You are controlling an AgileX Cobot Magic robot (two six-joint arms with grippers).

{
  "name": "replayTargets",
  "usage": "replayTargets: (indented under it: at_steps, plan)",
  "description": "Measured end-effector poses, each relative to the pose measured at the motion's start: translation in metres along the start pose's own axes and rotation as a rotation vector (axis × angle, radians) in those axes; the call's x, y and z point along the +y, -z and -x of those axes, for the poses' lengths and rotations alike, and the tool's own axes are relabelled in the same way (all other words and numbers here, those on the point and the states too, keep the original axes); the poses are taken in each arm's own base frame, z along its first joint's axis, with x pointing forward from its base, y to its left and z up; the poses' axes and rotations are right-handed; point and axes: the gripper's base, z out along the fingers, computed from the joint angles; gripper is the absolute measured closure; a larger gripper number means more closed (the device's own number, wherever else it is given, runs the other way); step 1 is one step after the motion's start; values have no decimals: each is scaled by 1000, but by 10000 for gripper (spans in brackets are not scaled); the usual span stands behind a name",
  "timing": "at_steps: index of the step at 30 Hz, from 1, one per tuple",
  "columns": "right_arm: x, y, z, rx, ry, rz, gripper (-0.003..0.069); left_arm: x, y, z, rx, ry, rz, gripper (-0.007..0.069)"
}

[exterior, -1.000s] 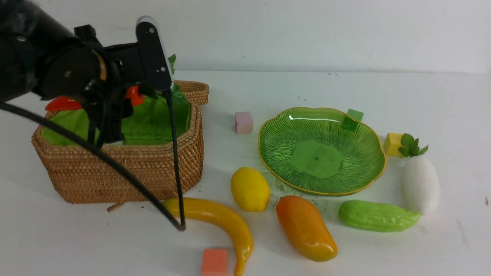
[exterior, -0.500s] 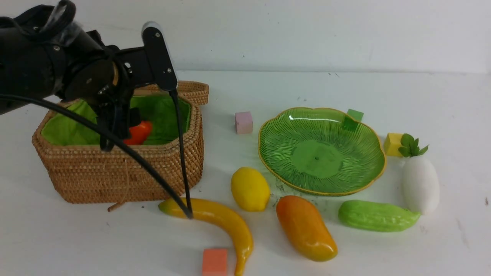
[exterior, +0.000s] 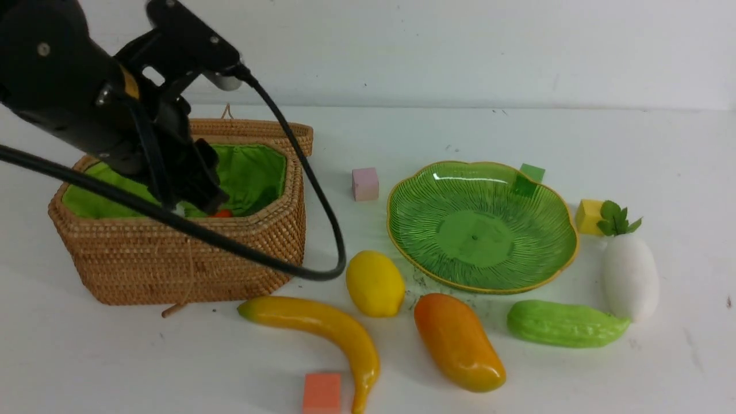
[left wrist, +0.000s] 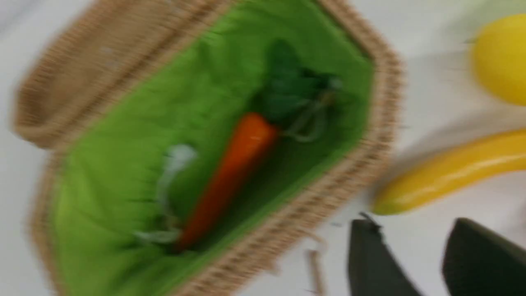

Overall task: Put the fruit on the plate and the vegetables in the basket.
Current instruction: Use the left arm to grab a banana and put it into the right plate

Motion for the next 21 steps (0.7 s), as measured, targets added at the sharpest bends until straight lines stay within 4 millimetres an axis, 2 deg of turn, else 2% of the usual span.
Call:
replayTargets:
  at_steps: [1, 2, 3, 4, 9, 14, 17, 21]
  plan:
    - [0, 0, 0, 0, 0, 0, 466, -3, 2, -1, 5, 17, -29, 442]
    - [0, 0, 0, 1, 1, -2, 465, -7, 5, -2, 13, 30, -76, 521]
    - [0, 0, 0, 1, 2, -3, 463, -11, 7, -2, 17, 32, -108, 563]
    - [0, 0, 0, 3, 3, -4, 461, -21, 12, -4, 32, 12, -193, 638]
    - [1, 0, -4, 47, -3, 15, 457, -59, 22, 0, 28, -171, -339, 638]
    - [3, 1, -13, 139, -46, 34, 457, -87, 24, 1, 56, -333, -355, 638]
    - [6, 3, -21, 236, -69, 57, 455, -103, 17, 0, 93, -457, -347, 638]
    - [7, 4, -24, 273, -84, 61, 455, -111, -2, 0, 134, -551, -351, 636]
